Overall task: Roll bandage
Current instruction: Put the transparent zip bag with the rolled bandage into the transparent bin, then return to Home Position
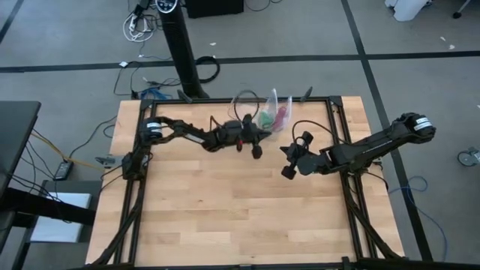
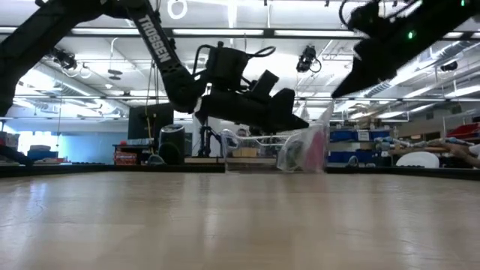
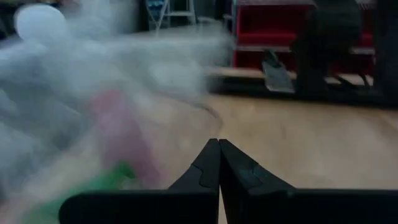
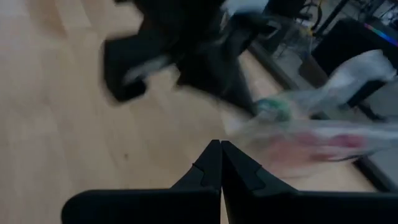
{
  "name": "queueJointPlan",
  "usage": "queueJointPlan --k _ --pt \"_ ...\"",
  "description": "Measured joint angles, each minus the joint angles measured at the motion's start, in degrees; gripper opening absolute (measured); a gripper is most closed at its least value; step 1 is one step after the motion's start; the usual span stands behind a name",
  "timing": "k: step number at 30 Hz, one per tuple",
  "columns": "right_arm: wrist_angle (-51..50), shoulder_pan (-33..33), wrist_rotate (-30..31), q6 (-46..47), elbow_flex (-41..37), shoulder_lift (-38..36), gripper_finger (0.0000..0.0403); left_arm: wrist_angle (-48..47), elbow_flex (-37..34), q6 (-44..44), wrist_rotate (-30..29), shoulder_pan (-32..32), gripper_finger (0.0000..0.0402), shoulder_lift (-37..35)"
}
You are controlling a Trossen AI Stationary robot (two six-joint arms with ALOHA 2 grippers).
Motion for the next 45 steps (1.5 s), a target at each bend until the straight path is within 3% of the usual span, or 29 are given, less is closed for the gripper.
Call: queueJointPlan --k 8,11,21,31,38,42,45 --pt "16.8 -7.8 -2.3 -4.5 -8.8 3.4 0.0 1.0 -0.8 -3.3 13.7 2.5 0.0005 -7.9" --pt "17.6 -13.0 -4.3 -6.8 -9.8 5.2 0.0 -0.6 -3.2 -3.1 15.9 3.3 0.0005 -11.6" --pt "23.7 -25.0 -10.1 -15.3 -9.7 9.5 0.0 -0.1 -16.2 -2.9 17.5 5.9 0.0005 -22.9" --pt "28.9 -30.2 -11.0 -18.9 -9.7 7.8 0.0 2.8 -30.7 -2.8 18.1 10.1 0.0005 -33.7" --pt "24.4 -31.3 -15.6 -23.3 -9.7 3.8 0.0 3.0 -41.1 -2.8 21.6 13.3 0.0005 -43.8" --pt "21.9 -29.9 -23.0 -23.2 -9.7 -1.0 0.0 3.0 -48.4 -2.9 23.4 14.0 0.0005 -52.3" --pt "22.7 -29.3 -35.6 -23.9 -9.7 -3.2 0.0 1.4 -54.0 -2.9 24.1 14.2 0.0005 -58.6"
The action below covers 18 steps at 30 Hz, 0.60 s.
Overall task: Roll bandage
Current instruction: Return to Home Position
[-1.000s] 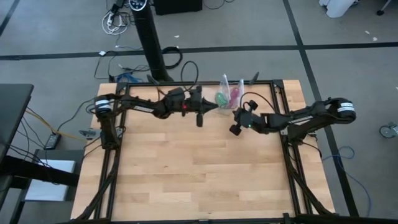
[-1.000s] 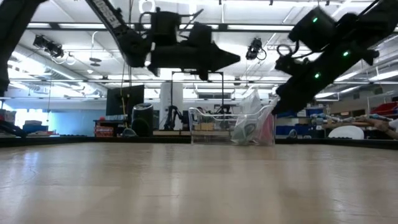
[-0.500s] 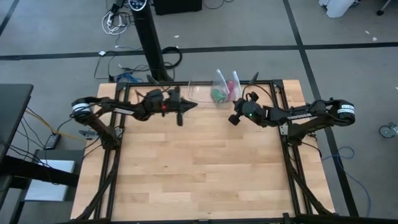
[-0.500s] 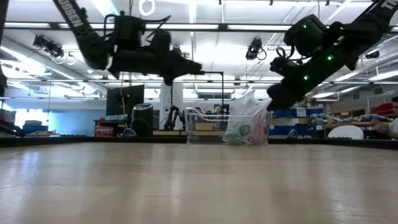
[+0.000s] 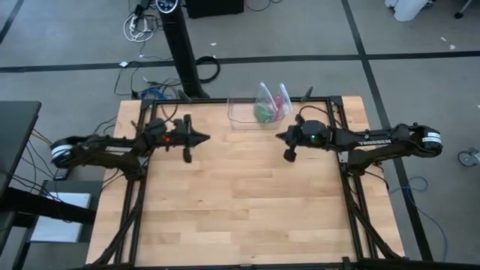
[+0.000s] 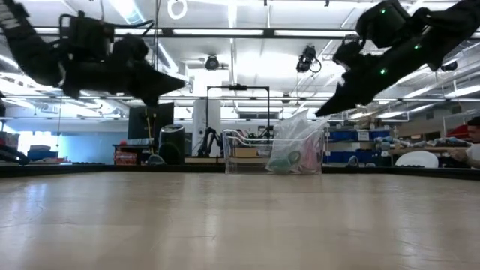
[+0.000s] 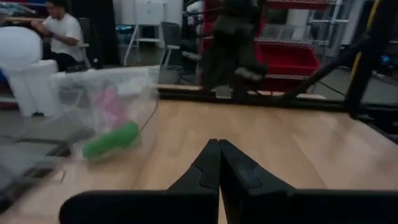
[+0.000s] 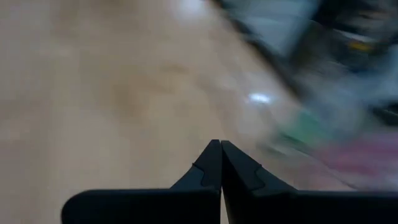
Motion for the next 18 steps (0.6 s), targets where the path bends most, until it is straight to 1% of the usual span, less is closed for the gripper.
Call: queueJointPlan --k 2,3,5,6,10,12,14,18 --pt "1.3 0.0 -8.0 -1.6 0.0 -0.1 0.0 -1.4 -3.1 -0.1 -0.1 0.0 0.0005 -3.5" --pt "2.3 0.0 -11.0 -2.3 -0.3 0.0 0.0 -2.4 -5.1 -0.2 -0.1 0.0 0.0005 -5.4" --pt "3.5 -0.3 -15.7 -3.1 -1.9 -0.2 0.0 -2.0 -8.2 -0.4 -0.2 -0.3 0.0005 -7.9" --pt "4.7 -0.4 -17.1 -3.1 -2.6 -0.2 0.0 -2.0 -10.2 -0.9 -0.3 -0.4 0.0005 -9.8" --pt "8.8 0.0 -18.2 0.3 -6.6 -4.7 0.0 -11.6 -10.5 -1.2 -0.6 -1.5 0.0005 -16.1" --pt "10.0 0.8 -18.0 1.6 -9.5 -9.0 0.0 -14.0 -10.5 0.0 -0.7 -2.3 0.0005 -18.6" --pt "12.7 1.6 -17.7 2.7 -12.1 -13.3 0.0 -17.1 -10.5 1.2 -2.1 -3.0 0.0005 -21.5" --pt "15.2 4.0 -13.6 4.8 -17.9 -22.3 0.0 -20.8 -10.5 1.8 -3.9 -4.4 0.0005 -26.1"
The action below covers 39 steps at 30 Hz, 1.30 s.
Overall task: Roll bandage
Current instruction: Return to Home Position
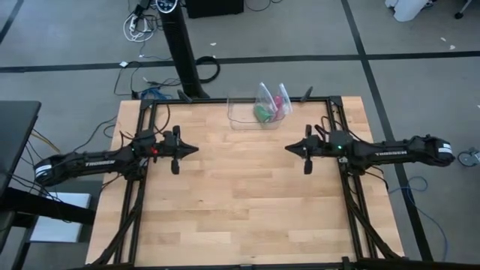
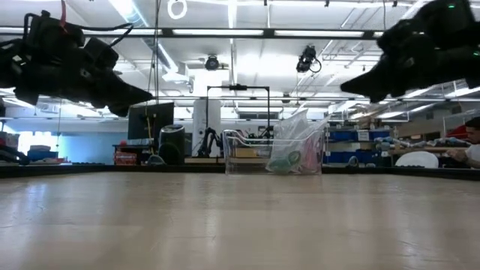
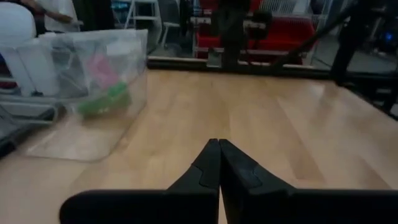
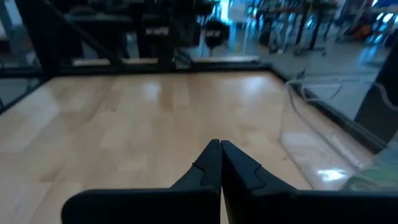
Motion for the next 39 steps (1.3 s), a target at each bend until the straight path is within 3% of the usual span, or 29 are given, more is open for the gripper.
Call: queueJointPlan --k 11,18,21,25,30,34,39 --pt "-6.1 12.8 15.4 -2.3 -6.3 -19.9 0.0 -13.5 0.0 1.1 -6.4 -5.5 0.0005 -16.4" --pt "-22.4 17.3 14.0 0.8 -6.3 -34.0 0.0 -25.7 0.0 -0.2 -6.9 -7.4 0.0005 -29.7" --pt "-26.8 16.6 8.7 0.1 -4.9 -39.1 0.0 -29.8 0.1 -1.0 -6.9 -7.5 0.0005 -35.4" --pt "-33.9 14.4 8.8 0.5 -2.6 -38.8 0.0 -31.7 0.7 0.5 -7.2 -7.5 0.0005 -38.4" --pt "-24.0 10.5 3.6 0.9 -6.4 -38.6 0.0 -30.4 0.1 1.1 -10.8 -7.5 0.0005 -37.5" --pt "-24.0 6.5 3.3 2.5 -6.4 -36.7 0.0 -31.0 0.0 1.2 -15.6 -7.5 0.0005 -37.6" --pt "-23.5 4.5 2.9 2.3 -6.4 -36.0 0.0002 -31.1 0.0 1.3 -16.0 -7.5 0.0005 -37.6"
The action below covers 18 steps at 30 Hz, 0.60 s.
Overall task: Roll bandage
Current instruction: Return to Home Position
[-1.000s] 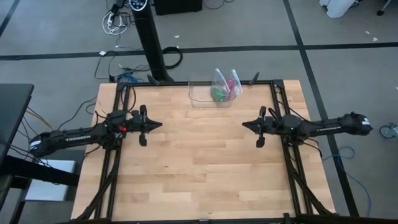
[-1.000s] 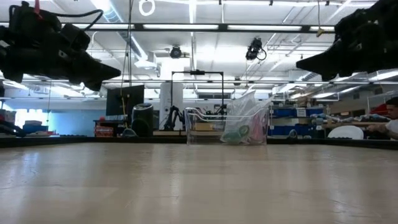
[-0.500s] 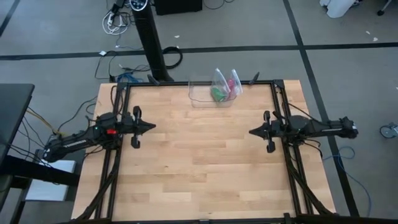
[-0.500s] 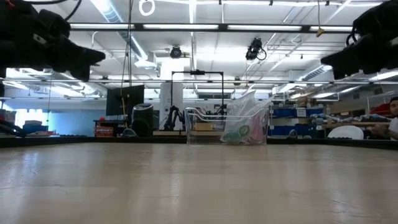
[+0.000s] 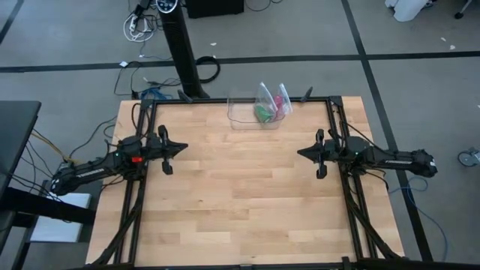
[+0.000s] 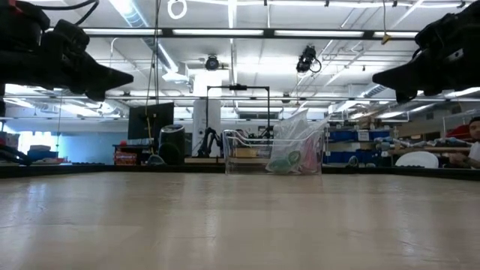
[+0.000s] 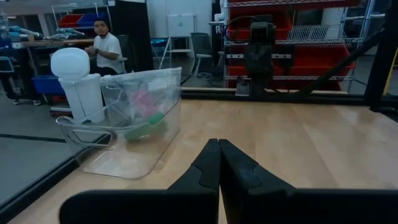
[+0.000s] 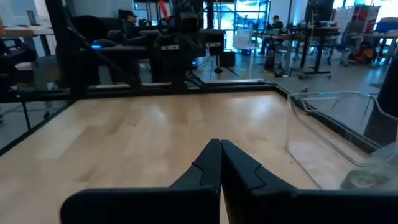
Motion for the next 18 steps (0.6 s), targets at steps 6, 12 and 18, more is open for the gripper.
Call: queueJointPlan --k 6,12,18 --pt "-0.4 0.0 0.1 -0.3 0.0 0.2 0.0016 0.0 0.0 0.0 0.1 0.0 0.0005 0.0" --pt "-0.5 0.0 0.0 1.1 0.0 2.2 0.0017 0.2 0.0 0.0 0.1 0.0 0.0006 0.0" --pt "-0.3 0.0 0.0 1.1 0.0 2.4 0.0013 2.1 0.0 -0.1 0.1 0.0 0.0006 0.0"
